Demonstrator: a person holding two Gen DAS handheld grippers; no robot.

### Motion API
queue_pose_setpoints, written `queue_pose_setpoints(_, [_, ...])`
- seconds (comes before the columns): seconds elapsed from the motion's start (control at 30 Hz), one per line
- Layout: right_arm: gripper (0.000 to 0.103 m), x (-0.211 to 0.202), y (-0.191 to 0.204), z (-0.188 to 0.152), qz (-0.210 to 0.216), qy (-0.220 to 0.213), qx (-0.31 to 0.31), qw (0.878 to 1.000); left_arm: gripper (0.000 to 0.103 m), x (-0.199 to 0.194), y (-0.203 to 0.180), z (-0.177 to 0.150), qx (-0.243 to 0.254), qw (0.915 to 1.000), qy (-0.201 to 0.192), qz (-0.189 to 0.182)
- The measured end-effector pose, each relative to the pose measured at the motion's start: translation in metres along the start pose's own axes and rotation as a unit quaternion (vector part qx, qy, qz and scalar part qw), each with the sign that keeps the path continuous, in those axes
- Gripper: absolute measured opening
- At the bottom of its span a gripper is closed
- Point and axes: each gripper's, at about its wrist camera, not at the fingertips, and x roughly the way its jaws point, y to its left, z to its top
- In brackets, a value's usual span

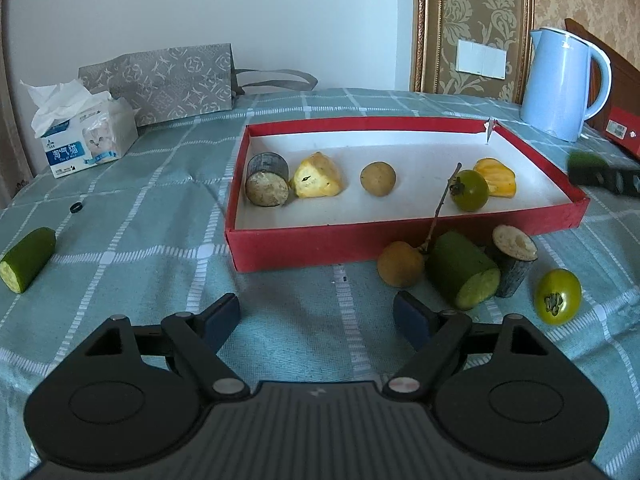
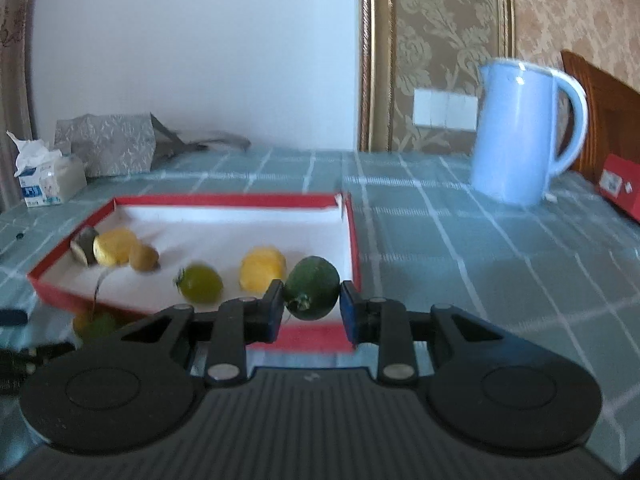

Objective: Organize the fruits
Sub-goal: 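Carry the green oval fruit into the red tray and open the right gripper, then grasp the dark green tomato beside the tray with the right gripper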

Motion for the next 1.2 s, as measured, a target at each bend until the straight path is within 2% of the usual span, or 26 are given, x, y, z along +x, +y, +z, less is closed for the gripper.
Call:
queue_pose_setpoints(0.2, [0.028, 0.038, 0.016, 0.018, -0.020, 0.002, -0.028, 0.999, 0.085, 0.000, -0.001, 0.000, 0.001, 1.0000, 0.000, -0.002])
queue_pose_setpoints(0.3, [0.028, 0.062, 0.018, 0.017, -0.026, 0.028, -0.037, 0.999, 0.086, 0.001, -0.001, 0.001, 0.001, 1.0000, 0.000, -0.003])
queue_pose_setpoints(0.37, [0.029, 0.072, 0.014, 0.014, -0.025, 0.041, -0.018, 0.999, 0.087, 0.001, -0.001, 0.001, 0.002, 1.0000, 0.000, -0.002])
queue_pose_setpoints(0.4, [0.032, 0.075, 0.012, 0.012, -0.028, 0.044, -0.018, 0.998, 0.088, 0.002, -0.001, 0.001, 0.002, 1.0000, 0.000, -0.002])
queue_pose_setpoints(0.43, [0.044, 0.075, 0.011, 0.011, -0.035, 0.041, -0.020, 0.998, 0.089, 0.002, -0.001, 0.001, 0.001, 1.0000, 0.000, -0.001])
queue_pose_setpoints(0.5, [0.049, 0.070, 0.009, 0.008, -0.029, 0.030, -0.016, 0.999, 0.093, 0.003, -0.001, 0.001, -0.001, 1.0000, 0.001, 0.001])
queue_pose_setpoints(0.63, [0.069, 0.053, 0.009, 0.008, -0.006, 0.018, -0.002, 1.000, 0.095, 0.004, -0.001, 0.001, -0.001, 1.0000, -0.001, 0.004])
queue_pose_setpoints(0.9, [0.067, -0.012, 0.019, -0.009, 0.020, -0.051, -0.045, 0.997, 0.095, 0.004, -0.004, 0.000, 0.010, 0.9998, -0.009, 0.011])
queue_pose_setpoints(0.93, [0.066, -0.018, 0.019, -0.014, 0.028, -0.056, -0.046, 0.997, 0.096, 0.004, -0.005, 0.000, 0.011, 0.9998, -0.009, 0.012])
queue_pose_setpoints(0.97, [0.061, -0.023, 0.019, -0.018, 0.040, -0.056, -0.052, 0.996, 0.097, 0.004, -0.005, 0.000, 0.010, 0.9998, -0.008, 0.014])
queue_pose_setpoints(1.03, [0.058, -0.032, 0.020, -0.024, 0.066, -0.059, -0.058, 0.994, 0.098, 0.004, -0.003, 0.001, 0.007, 0.9999, -0.007, 0.014])
queue_pose_setpoints(1.2, [0.058, -0.049, 0.027, -0.036, 0.119, -0.073, -0.079, 0.987, 0.099, 0.005, -0.002, 0.001, 0.001, 0.9999, -0.005, 0.013])
